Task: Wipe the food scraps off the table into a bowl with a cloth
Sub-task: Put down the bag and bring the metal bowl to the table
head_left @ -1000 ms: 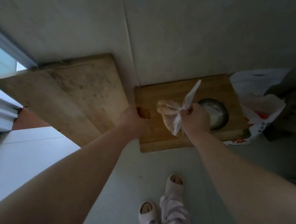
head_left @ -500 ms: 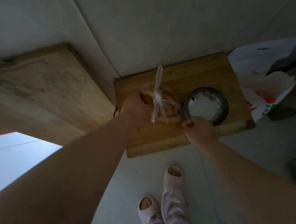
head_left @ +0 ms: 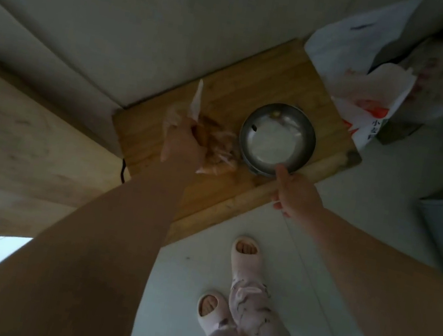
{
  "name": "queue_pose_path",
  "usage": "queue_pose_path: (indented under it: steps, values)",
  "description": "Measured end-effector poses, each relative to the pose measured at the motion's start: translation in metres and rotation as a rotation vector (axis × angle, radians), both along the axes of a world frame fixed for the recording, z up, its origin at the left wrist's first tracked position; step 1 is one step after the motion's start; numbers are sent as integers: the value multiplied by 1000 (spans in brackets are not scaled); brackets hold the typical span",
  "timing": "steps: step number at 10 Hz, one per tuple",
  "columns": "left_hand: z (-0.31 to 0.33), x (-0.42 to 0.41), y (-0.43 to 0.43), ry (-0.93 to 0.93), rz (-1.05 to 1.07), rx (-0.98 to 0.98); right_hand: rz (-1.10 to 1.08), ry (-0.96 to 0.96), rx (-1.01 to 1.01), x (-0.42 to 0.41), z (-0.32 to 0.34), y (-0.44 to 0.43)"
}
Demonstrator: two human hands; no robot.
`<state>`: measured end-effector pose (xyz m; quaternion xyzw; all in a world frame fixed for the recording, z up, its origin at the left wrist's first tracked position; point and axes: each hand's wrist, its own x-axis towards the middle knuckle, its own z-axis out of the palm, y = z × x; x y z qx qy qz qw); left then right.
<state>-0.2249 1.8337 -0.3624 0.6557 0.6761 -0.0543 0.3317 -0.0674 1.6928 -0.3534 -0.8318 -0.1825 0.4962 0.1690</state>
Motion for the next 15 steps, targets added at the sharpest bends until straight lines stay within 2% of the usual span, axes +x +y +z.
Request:
queue_pose_path:
  steps: [1, 2, 4, 5, 8, 11, 12, 13, 14, 15]
  values:
    - [-3, 4, 0, 16, -41, 35, -119, 26, -18, 3, -10, 3]
    - [-2, 2, -1, -86, -66, 52, -251, 89, -40, 4, -11, 5]
    - [-1, 1, -1, -15, -167, 25, -393, 192, -44, 5, -10, 16]
    - [8, 2, -2, -38, -141, -2, -488, 222, -52, 7, -2, 20]
    - [68, 1, -10, 67, -172, 14, -498, 257, -36, 5, 47, 8]
    - [151, 20, -48, -130, -14, 89, -553, 216, 18, 6, 98, -35]
    - [166, 8, -74, -138, 224, -25, -582, 202, 27, 4, 114, -58]
    - [156, -8, -86, -93, 287, -281, -584, 203, 40, 2, 120, -75]
    - [156, -32, -116, 230, -129, -198, -576, 181, 11, -3, 114, -91]
    - [160, -31, -127, 227, -216, -131, -569, 187, 8, -12, 118, -101]
